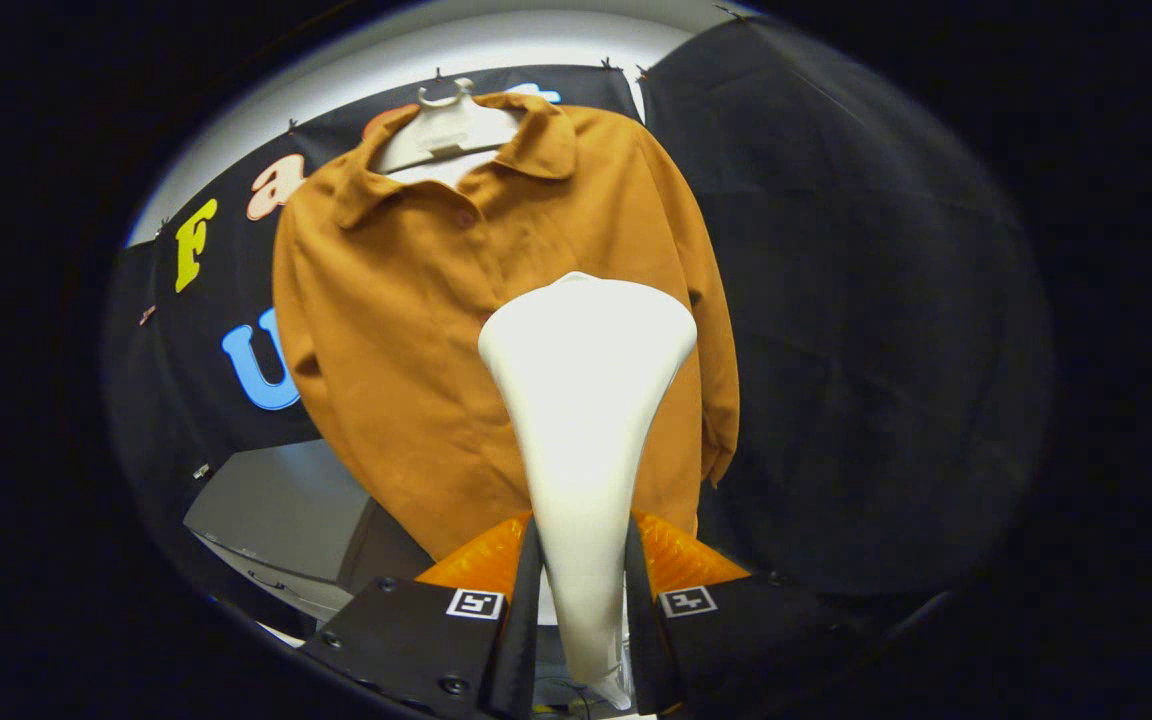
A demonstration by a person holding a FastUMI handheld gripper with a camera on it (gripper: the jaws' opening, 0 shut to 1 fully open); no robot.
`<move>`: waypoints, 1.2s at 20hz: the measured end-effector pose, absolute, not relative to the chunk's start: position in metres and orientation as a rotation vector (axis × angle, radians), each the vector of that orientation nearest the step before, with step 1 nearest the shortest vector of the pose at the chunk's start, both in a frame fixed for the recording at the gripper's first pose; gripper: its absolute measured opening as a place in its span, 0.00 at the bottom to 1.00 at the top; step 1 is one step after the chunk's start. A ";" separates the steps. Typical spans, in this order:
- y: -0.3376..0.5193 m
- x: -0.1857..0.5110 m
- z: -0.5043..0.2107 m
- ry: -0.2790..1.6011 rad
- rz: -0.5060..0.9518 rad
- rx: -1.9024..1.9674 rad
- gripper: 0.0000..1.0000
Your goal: Iron the clothes twice with a garment steamer, once on the left side and once on the right side.
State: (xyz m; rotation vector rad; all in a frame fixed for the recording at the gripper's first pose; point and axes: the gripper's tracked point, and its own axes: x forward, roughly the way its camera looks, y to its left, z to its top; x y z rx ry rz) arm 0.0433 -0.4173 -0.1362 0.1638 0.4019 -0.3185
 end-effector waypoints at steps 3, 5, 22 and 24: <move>-0.378 0.045 -0.096 0.323 -0.308 0.097 0.42; -0.347 0.048 -0.078 0.283 -0.286 0.081 0.42; -0.085 0.063 -0.033 0.182 -0.014 0.069 0.42; -0.070 0.055 -0.037 0.196 -0.009 0.083 0.42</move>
